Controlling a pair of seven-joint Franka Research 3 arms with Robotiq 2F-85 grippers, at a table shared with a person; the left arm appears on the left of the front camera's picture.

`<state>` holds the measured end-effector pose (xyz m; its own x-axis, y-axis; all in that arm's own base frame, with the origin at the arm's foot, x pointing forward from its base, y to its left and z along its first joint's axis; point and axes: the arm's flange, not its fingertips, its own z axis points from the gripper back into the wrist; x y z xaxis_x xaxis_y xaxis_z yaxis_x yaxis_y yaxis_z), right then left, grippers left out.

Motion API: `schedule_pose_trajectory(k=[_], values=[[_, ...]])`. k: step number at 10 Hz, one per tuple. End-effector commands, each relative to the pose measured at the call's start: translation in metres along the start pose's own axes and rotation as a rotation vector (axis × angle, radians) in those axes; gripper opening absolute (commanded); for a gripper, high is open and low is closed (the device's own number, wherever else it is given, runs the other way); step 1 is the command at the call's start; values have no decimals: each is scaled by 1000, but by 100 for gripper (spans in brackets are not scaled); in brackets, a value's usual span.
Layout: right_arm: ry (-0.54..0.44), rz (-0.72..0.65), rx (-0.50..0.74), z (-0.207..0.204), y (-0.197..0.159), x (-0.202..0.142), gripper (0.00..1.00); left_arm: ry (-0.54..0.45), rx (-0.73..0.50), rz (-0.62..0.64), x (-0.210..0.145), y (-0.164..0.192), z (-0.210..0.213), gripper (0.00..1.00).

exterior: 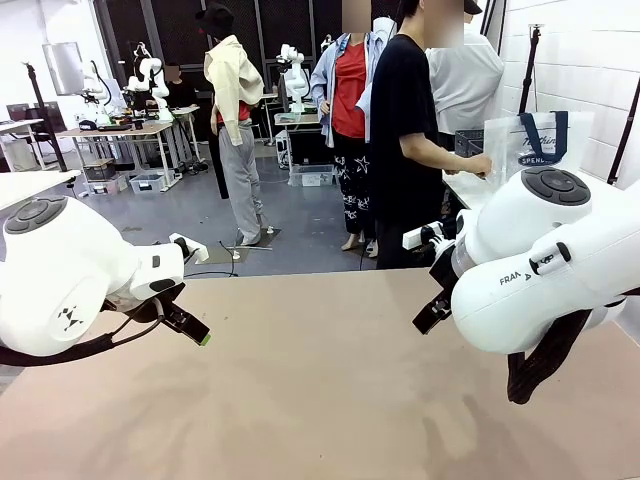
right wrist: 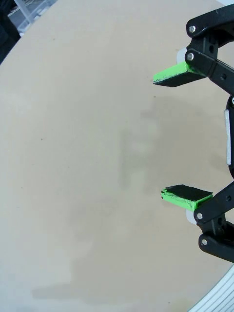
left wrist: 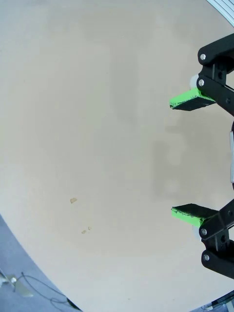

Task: Transfer purchased items from the store into the shopping bag.
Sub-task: Open the Reusable shopping bag in the center of the table.

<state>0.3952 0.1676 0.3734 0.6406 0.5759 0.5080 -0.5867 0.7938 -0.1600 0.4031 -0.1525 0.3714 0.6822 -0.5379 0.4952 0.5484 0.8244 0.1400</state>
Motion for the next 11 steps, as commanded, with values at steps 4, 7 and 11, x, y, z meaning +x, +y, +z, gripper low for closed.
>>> schedule_pose_trajectory(k=[4, 7, 11], values=[[0, 0, 0, 0, 0, 0, 100, 0, 0, 3, 0, 1, 0, 100], [0, 0, 0, 0, 0, 0, 100, 0, 0, 3, 0, 1, 0, 100], [0, 0, 0, 0, 0, 0, 100, 0, 0, 3, 0, 1, 0, 100]])
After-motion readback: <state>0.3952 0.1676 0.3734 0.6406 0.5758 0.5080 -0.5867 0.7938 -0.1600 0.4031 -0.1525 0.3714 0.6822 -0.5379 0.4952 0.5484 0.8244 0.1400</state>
